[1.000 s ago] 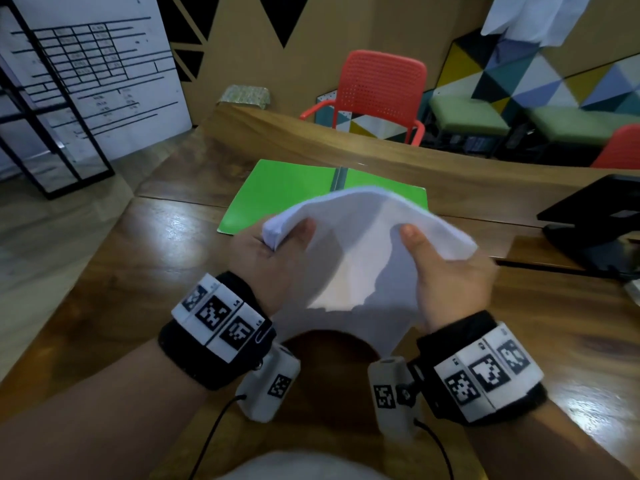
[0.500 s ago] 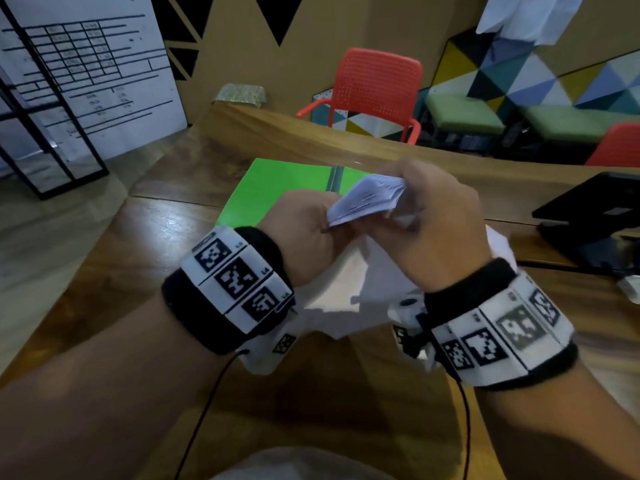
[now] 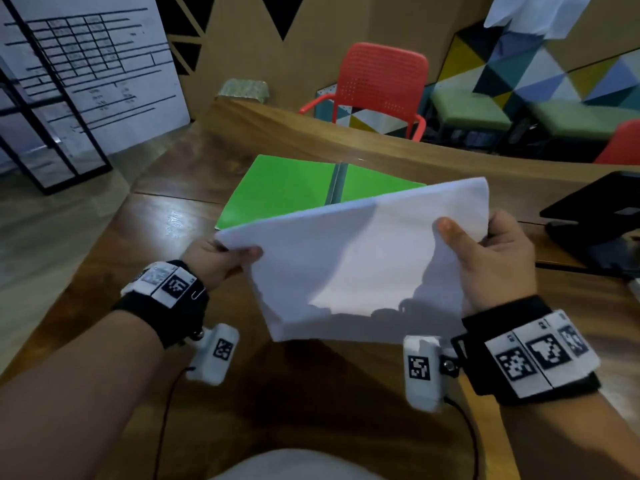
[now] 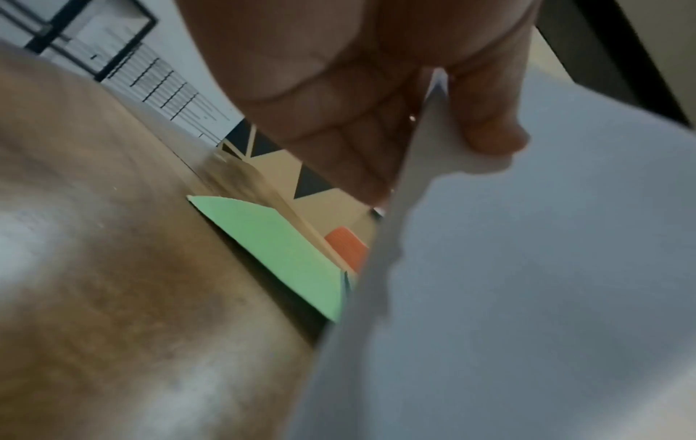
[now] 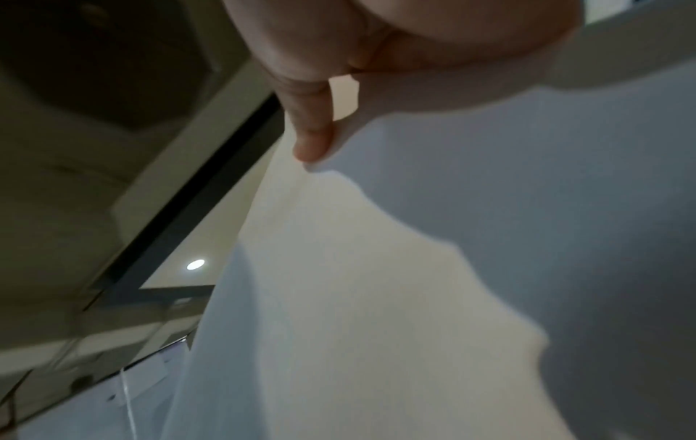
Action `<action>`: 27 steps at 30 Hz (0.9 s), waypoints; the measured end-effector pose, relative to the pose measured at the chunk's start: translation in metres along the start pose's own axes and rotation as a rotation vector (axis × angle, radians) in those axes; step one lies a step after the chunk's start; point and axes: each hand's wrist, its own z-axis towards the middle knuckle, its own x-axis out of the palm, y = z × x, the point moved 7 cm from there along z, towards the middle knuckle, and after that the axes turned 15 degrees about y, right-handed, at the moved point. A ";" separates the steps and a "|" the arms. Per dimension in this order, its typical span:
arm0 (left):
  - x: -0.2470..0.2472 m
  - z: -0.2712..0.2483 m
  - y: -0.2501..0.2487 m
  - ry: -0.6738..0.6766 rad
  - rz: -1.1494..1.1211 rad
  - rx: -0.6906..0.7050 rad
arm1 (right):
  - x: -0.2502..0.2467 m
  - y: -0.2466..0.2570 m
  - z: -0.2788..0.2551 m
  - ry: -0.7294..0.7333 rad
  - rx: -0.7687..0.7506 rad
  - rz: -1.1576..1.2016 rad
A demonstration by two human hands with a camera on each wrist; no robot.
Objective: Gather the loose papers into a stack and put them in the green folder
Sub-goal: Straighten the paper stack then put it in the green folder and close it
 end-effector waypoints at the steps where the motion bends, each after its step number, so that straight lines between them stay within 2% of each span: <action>1: -0.002 0.000 -0.003 -0.078 -0.013 0.054 | 0.000 -0.010 -0.001 -0.043 0.026 0.012; 3: -0.002 -0.003 -0.010 -0.216 0.005 0.150 | 0.004 -0.029 -0.007 -0.102 0.062 0.037; 5: 0.008 -0.010 -0.017 -0.262 0.024 0.196 | 0.013 -0.049 -0.017 -0.142 0.104 0.048; 10: 0.033 -0.022 -0.010 -0.210 0.124 0.228 | 0.030 -0.091 -0.043 -0.133 0.234 -0.038; 13: 0.035 -0.024 -0.005 -0.187 0.147 0.236 | 0.033 -0.092 -0.043 -0.125 0.273 0.066; 16: 0.029 -0.018 -0.008 -0.197 -0.016 0.254 | 0.030 -0.085 -0.035 -0.121 0.278 0.100; 18: 0.024 -0.010 -0.004 -0.226 -0.148 0.215 | 0.027 -0.083 -0.029 -0.132 0.298 0.093; 27: 0.015 0.009 -0.011 -0.199 -0.118 0.183 | 0.008 -0.079 -0.004 -0.155 0.294 0.066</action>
